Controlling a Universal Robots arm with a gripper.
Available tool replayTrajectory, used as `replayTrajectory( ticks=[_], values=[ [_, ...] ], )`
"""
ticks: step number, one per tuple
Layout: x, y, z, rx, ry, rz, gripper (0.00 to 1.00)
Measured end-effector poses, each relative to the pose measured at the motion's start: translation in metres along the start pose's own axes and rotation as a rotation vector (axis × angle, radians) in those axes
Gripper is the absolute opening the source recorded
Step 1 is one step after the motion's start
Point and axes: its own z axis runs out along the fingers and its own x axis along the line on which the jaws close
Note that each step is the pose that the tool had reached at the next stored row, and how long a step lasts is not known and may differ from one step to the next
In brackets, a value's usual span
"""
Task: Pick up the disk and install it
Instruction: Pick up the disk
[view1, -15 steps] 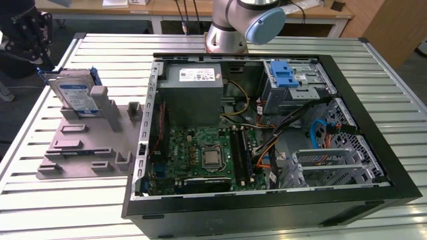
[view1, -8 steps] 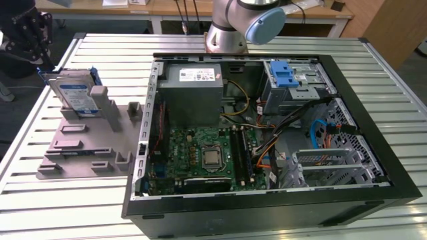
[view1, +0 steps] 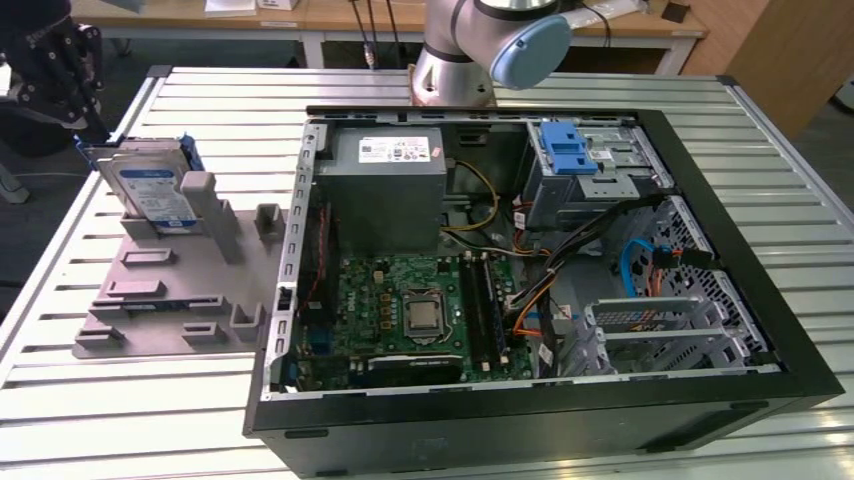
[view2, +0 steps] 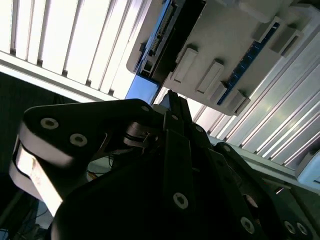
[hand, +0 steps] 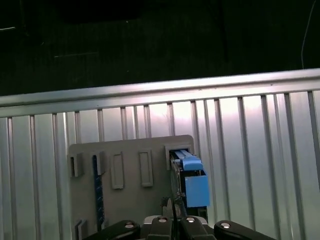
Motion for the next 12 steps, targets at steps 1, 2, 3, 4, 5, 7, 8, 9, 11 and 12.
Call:
replayTrajectory(
  ticks=[1,2,3,4,5,7,8,9,11,12],
  values=[
    [-0.0003,0.0001,0.0002,0.0004,0.0004,-0.014,0.15],
    [-0.0017,0.0002,0.0004,0.0004,0.0006,-0.019,0.15],
    [-0.0038,0.0004,0.0005,0.0003,0.0007,-0.02,0.15],
    [-0.0071,0.0008,0.0007,0.0004,0.0007,-0.02,0.15],
    [-0.01,0.0014,0.001,0.0004,0.0007,-0.02,0.16],
    [-0.013,0.0031,0.0016,0.0004,0.0007,-0.02,0.22],
    [-0.013,0.0051,0.0023,0.0006,0.0008,-0.02,0.22],
    [-0.013,0.0067,0.0034,0.0016,0.0007,-0.02,0.28],
    [-0.0128,0.0095,0.0064,0.0042,-0.0005,-0.023,0.4],
    [-0.0127,0.0097,0.008,0.0053,-0.0014,-0.024,0.4]
  ],
)
